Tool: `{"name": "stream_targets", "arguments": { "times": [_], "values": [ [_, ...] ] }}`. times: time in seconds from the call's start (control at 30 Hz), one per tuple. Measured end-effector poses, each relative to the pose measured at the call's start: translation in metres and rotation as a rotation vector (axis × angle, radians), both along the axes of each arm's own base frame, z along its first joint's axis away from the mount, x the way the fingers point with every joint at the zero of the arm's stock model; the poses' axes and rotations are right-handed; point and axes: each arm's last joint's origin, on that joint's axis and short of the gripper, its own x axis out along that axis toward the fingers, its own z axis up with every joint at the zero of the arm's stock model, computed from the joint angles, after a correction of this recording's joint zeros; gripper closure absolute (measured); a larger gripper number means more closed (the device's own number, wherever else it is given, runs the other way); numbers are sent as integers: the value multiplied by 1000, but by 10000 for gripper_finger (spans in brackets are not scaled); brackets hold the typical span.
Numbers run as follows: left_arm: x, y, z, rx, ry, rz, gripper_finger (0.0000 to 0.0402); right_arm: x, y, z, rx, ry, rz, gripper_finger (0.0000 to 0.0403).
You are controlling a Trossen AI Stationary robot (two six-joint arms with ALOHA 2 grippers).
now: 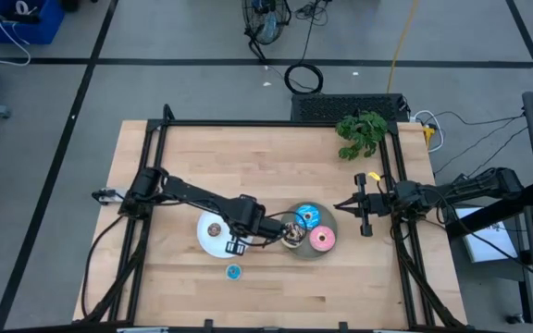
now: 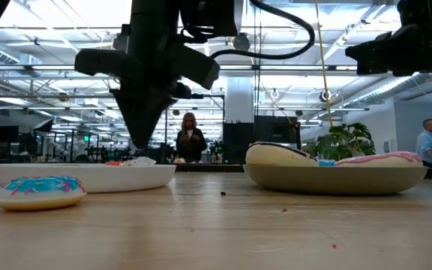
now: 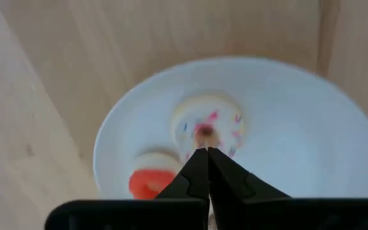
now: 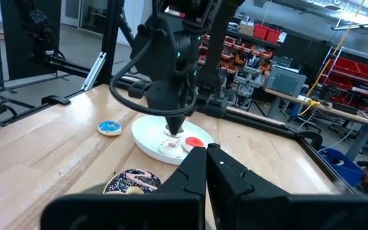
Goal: Pick & Place donuts
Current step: Put the small white donut on the white plate
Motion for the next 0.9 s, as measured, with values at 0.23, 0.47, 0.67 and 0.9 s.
{"name": "stream_targets", "arguments": {
  "times": [0.23,0.47,0.67,0.9],
  "values": [
    [-1,6,-11,-2,2,5,393,0,0,0,1,-4,0,403],
    [-2,14,-17,21,7,6,392,0,0,0,0,-3,0,403],
    [-2,14,-24,8,-16,9,394,0,0,0,0,-3,0,403],
    [-6,14,-37,-5,-22,28,398,0,0,0,0,-2,0,403]
  ]
}}
